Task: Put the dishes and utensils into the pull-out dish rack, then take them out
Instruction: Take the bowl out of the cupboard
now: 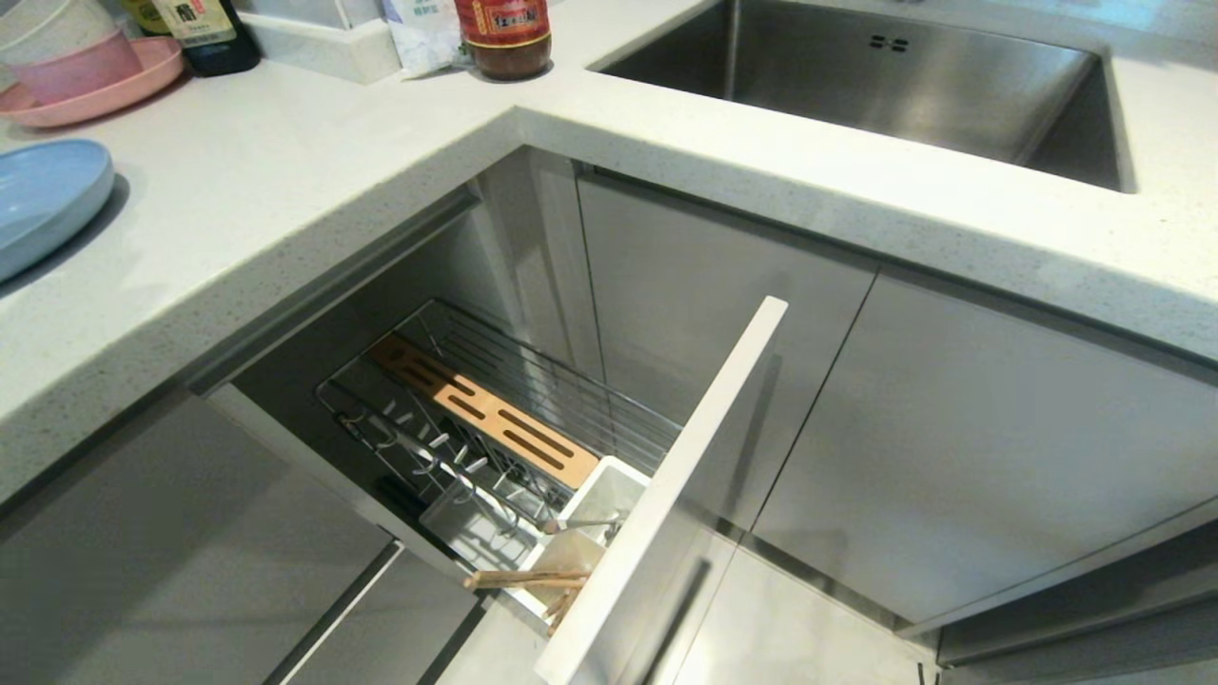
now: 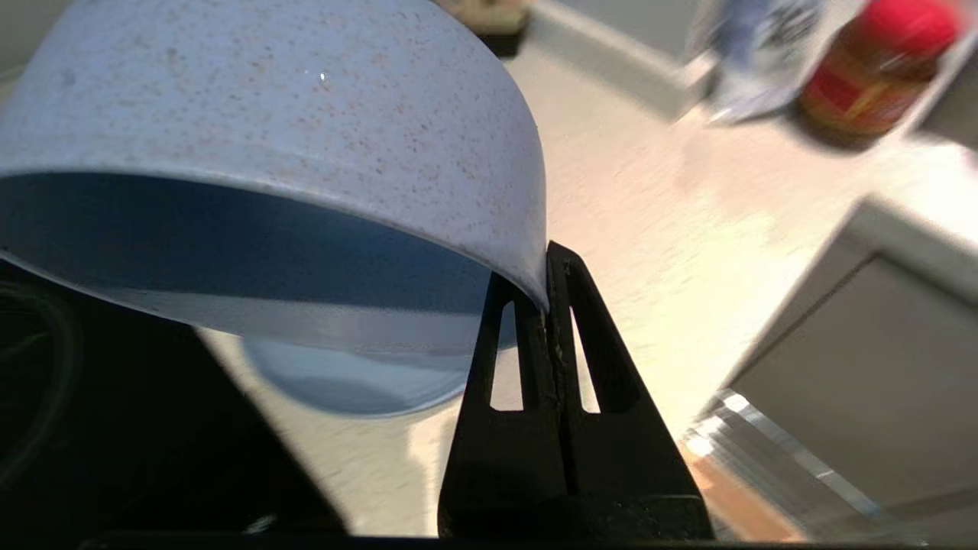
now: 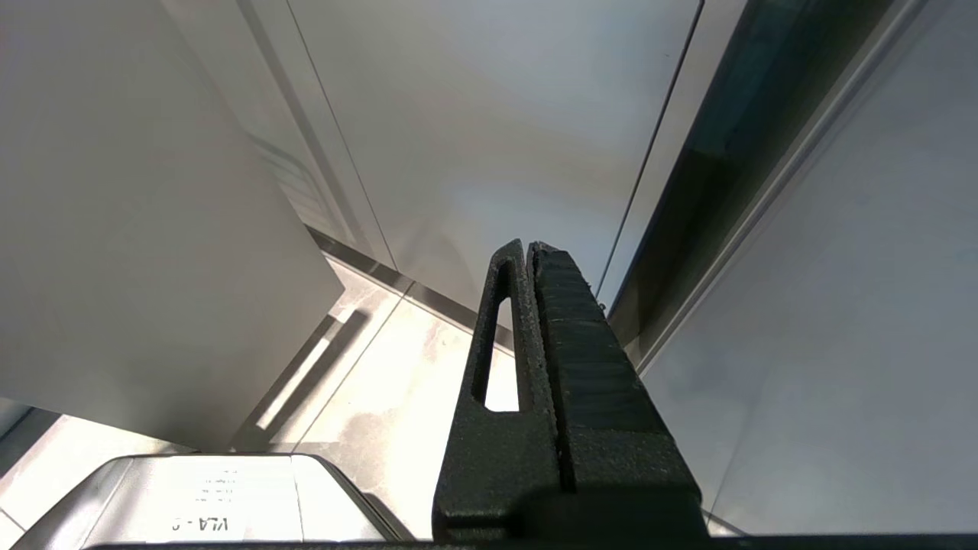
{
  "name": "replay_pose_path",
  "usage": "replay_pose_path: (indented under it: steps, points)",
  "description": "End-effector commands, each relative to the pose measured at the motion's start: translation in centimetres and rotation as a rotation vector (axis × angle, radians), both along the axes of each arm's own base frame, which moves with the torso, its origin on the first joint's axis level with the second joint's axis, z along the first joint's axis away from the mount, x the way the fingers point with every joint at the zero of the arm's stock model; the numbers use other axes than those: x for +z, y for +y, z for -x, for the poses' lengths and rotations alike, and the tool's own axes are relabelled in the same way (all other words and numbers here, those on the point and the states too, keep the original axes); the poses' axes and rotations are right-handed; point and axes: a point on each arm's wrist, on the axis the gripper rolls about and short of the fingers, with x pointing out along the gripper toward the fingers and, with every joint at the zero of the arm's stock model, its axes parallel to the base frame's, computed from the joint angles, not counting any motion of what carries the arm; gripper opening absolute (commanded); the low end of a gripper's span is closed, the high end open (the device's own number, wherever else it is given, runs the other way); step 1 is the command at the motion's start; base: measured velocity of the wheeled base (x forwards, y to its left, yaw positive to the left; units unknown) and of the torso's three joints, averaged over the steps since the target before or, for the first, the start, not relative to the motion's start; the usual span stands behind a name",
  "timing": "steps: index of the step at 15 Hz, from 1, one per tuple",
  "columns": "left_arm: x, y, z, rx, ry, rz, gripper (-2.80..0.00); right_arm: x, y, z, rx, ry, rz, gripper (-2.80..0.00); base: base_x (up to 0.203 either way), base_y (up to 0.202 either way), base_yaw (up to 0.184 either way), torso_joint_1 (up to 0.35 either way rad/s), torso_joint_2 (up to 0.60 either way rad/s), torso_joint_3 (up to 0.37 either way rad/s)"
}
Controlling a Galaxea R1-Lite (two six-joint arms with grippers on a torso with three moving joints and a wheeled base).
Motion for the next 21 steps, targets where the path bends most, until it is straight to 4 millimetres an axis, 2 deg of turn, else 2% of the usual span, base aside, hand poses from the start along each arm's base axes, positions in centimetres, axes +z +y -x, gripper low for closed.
replay_pose_path:
  steps: [1,3,10,17,21]
  points:
    - [0.4,2.5,-2.4,0.047,0.106,-0.009,-2.8,-0.1,0.0,0.0,0.0,-0.001,0.0,-2.8,0.0,0.0,0.0,0.0,0.0,0.0]
    - [-0.1,4.0,-3.8,0.138,0.202,-0.081,-2.8,0.0,0.0,0.0,0.0,-0.001,0.001,-2.8,0.0,0.0,0.0,0.0,0.0,0.0]
    - [-1.7,5.8,-6.7,0.153,0.345,-0.099,-2.8,0.0,0.0,0.0,0.0,-0.002,0.0,-2.8,0.0,0.0,0.0,0.0,0.0,0.0]
    - [-3.5,5.5,-10.4,0.178,0.513,-0.096,-2.8,-0.1,0.0,0.0,0.0,0.0,0.0,-2.8,0.0,0.0,0.0,0.0,0.0,0.0]
    - [-4.0,5.2,-11.8,0.141,0.545,-0.097,-2.8,0.0,0.0,0.0,0.0,-0.001,0.0,-2.8,0.0,0.0,0.0,0.0,0.0,0.0]
